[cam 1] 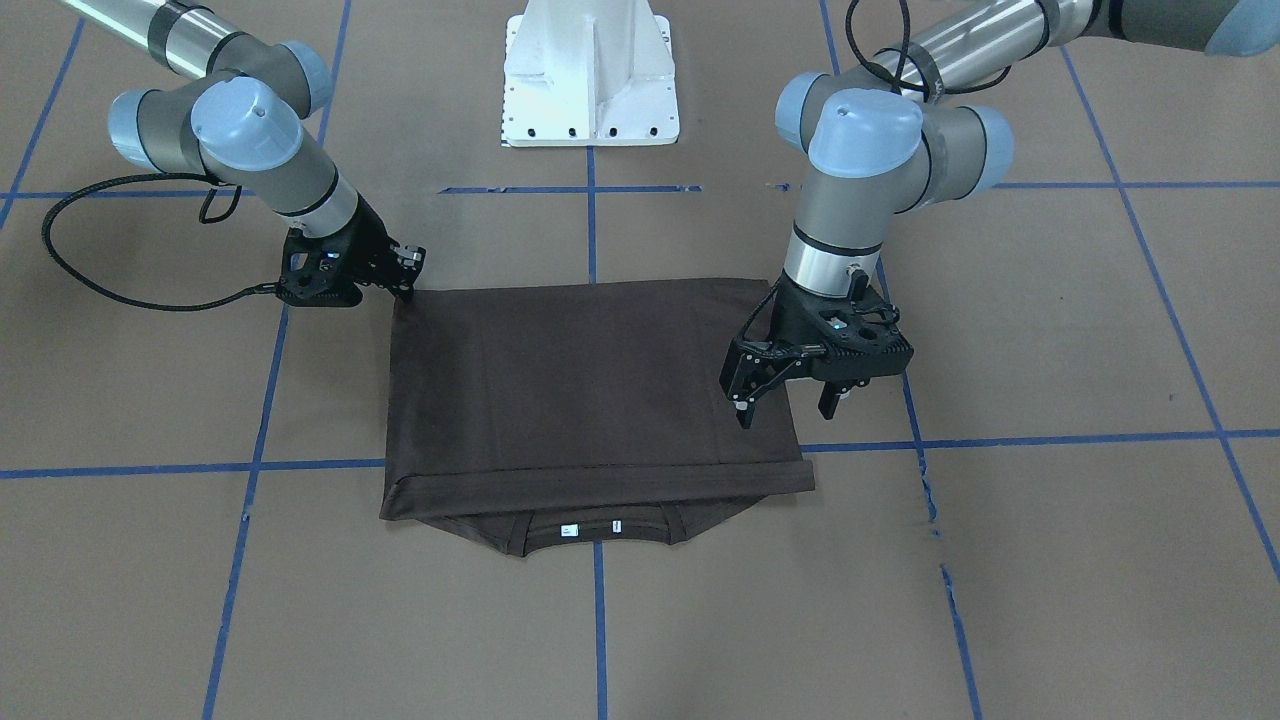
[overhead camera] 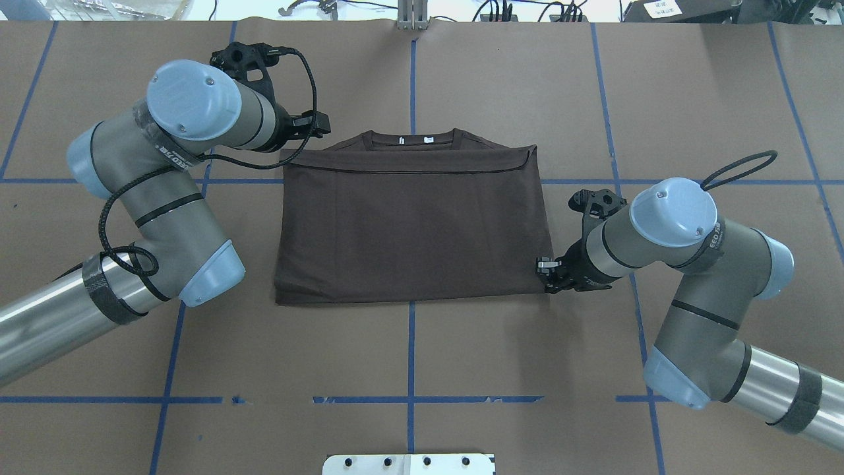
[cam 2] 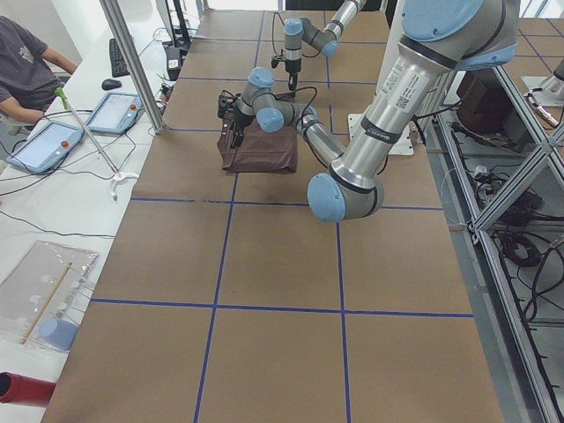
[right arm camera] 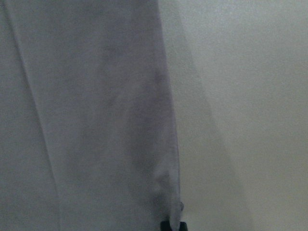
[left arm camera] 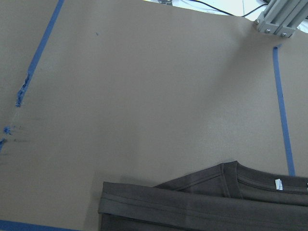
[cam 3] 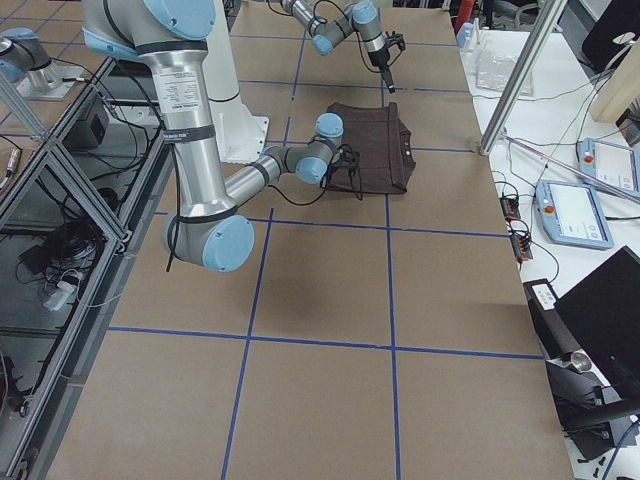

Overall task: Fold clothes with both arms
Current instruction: 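Move the right gripper to the folded shirt's side edge and grasp it, then drag the folded shirt with the right gripper away from the left arm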

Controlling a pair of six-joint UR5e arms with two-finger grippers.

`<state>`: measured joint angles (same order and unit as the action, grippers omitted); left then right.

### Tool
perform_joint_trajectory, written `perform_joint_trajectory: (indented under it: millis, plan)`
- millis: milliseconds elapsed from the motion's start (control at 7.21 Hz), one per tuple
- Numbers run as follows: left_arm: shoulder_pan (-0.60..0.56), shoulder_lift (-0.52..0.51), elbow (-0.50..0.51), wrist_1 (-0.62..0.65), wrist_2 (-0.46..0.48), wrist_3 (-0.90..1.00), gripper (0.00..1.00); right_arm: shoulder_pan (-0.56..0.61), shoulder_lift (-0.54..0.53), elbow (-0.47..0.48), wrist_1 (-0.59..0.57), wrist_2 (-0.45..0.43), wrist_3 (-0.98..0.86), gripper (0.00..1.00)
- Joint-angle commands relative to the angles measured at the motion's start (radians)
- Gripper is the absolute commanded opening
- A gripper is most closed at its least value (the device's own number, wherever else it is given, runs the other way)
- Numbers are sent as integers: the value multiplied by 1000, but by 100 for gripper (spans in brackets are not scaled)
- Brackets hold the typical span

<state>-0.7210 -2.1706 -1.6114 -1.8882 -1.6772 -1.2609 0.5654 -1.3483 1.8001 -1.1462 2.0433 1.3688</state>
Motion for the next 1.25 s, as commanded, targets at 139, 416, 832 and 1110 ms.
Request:
perform_joint_trajectory:
  millis: [139, 416, 832, 1110]
  plan:
    - [0, -3, -4, 3, 1, -2, 100, -192, -270, 277, -1, -11, 6, 0]
    - [0, -1, -16, 3, 2, -5, 100, -390, -359, 367, 0, -14, 137, 0]
    - [41, 38, -112, 26, -66, -87, 100, -367, -350, 416, 8, -18, 191, 100]
    - [234, 116, -246, 119, -66, -379, 96, -135, -266, 413, 11, -14, 190, 100]
